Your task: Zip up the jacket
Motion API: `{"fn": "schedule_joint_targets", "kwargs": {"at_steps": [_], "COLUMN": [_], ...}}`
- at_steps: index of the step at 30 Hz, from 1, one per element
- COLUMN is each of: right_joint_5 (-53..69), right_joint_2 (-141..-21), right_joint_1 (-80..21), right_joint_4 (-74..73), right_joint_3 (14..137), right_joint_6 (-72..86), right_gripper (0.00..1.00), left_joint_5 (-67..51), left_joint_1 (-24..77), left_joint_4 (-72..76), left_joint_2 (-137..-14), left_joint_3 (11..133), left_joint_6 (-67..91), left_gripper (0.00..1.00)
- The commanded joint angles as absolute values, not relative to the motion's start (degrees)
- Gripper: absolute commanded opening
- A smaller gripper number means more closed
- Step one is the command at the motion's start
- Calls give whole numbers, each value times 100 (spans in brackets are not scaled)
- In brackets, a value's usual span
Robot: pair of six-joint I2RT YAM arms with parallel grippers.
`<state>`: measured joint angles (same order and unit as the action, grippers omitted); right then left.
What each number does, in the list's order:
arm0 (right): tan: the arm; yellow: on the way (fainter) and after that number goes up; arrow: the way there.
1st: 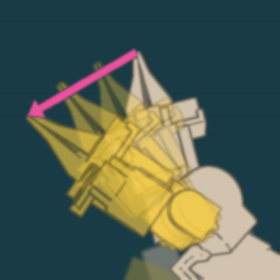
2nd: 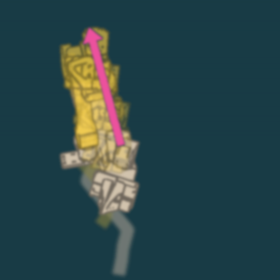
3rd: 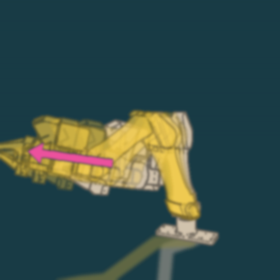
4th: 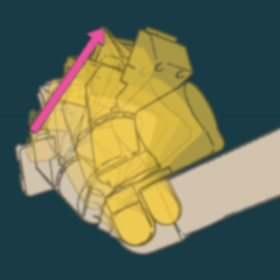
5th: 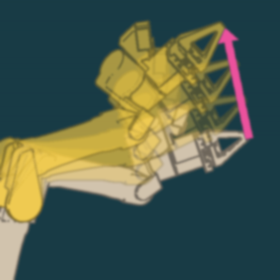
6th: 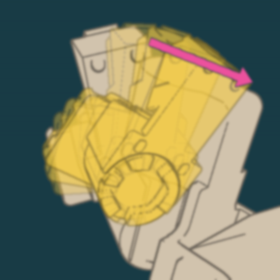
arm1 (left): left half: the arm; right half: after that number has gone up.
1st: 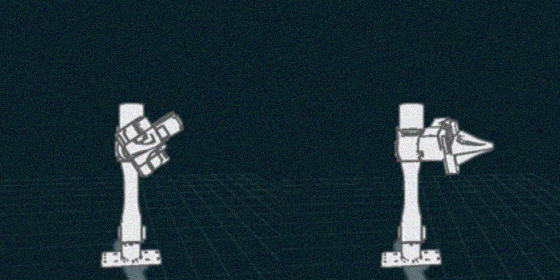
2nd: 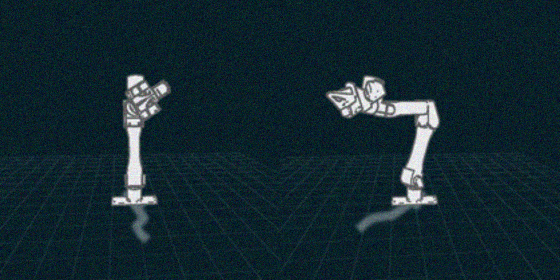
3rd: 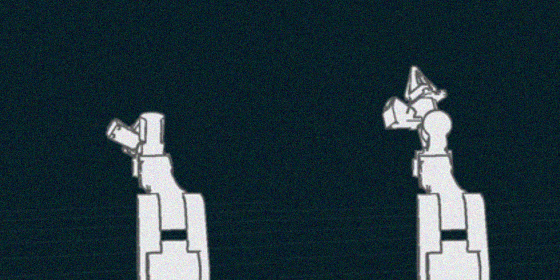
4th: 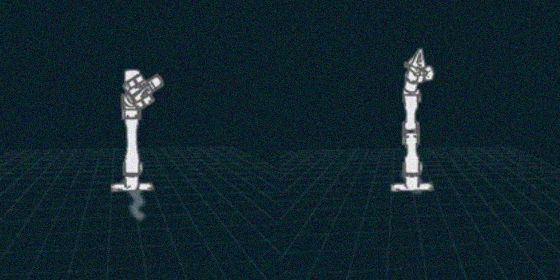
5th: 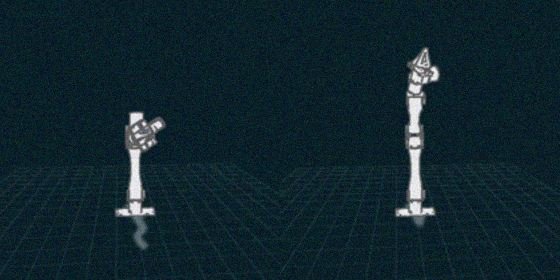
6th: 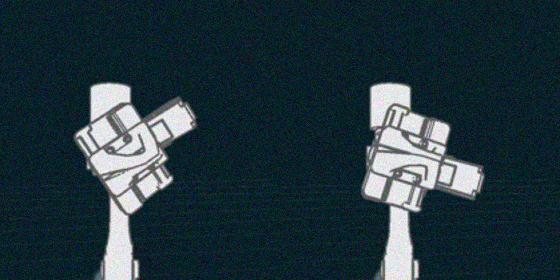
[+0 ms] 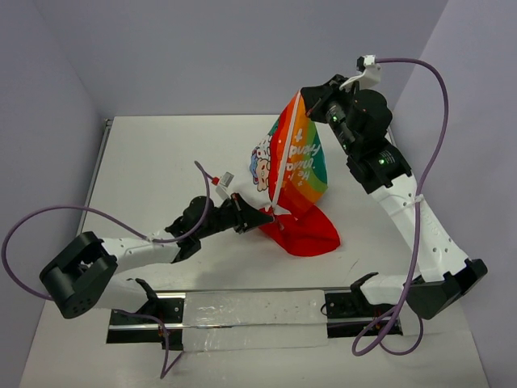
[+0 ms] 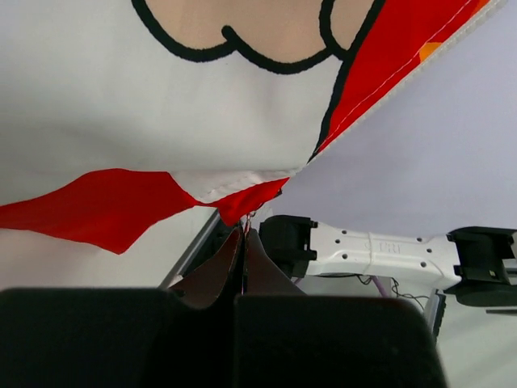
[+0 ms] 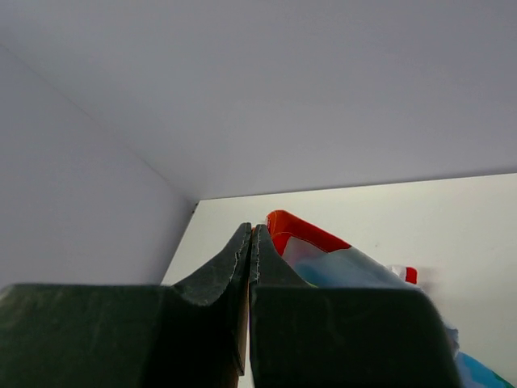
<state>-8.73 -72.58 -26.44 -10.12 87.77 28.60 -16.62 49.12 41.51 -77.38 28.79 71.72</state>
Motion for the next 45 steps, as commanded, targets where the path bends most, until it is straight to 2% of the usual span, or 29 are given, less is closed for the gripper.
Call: {"fn": "schedule_joint_targets", "kwargs": {"at_steps": [1,9,14,20,21,22,23,25,26,28,29,36,45], "right_joint_5": [-1222,-1119,-1392,-1437,-1390,-1344,-1324,-1325,-1368,-1608,-1740,-2918,-2991], "right_joint_2": [-7077,-6873,-6455,-6226,-6176,-6134,-6114,-6135,-6182,-6266,-6266,-6091,-6400], "right_joint_1": [-2500,-2470,-2455,-2439,-2443,-2443,-2443,-2435,-2436,-2443,-2435,-2400,-2408], "right_joint_4": [26,-114,-111,-100,-87,-108,-161,-550,-864,-1248,-1406,-2497,-2824], "right_joint_3": [9290,9143,8230,7134,6902,6678,6522,6481,6539,6714,6715,6612,6154], "right_joint_6": [2725,2683,2671,2938,3023,3099,3143,3145,3118,3076,3076,3355,3607], "right_gripper": [0,0,0,0,0,9,26,53,72,91,99,100,100], "left_joint_5": [-1456,-379,-59,-238,-283,-341,-404,-486,-491,-457,-404,578,882], "left_joint_1": [5027,4719,3577,2712,2630,2580,2556,2538,2531,2531,2531,2522,2514], "left_joint_4": [2648,788,-91,-950,-1021,-1038,-1024,-1131,-1286,-1554,-1556,-2203,-2305], "left_joint_2": [-7483,-6796,-5971,-6422,-6609,-6761,-6834,-6973,-7072,-7171,-7154,-6397,-5715], "left_joint_3": [2901,3713,4930,6092,6204,6270,6295,6433,6548,6757,6759,7074,6911], "left_joint_6": [6615,6036,5483,4661,4598,4534,4480,4437,4410,4316,4289,3940,3842], "left_gripper": [0,0,0,0,6,24,48,74,86,94,94,96,96]}}
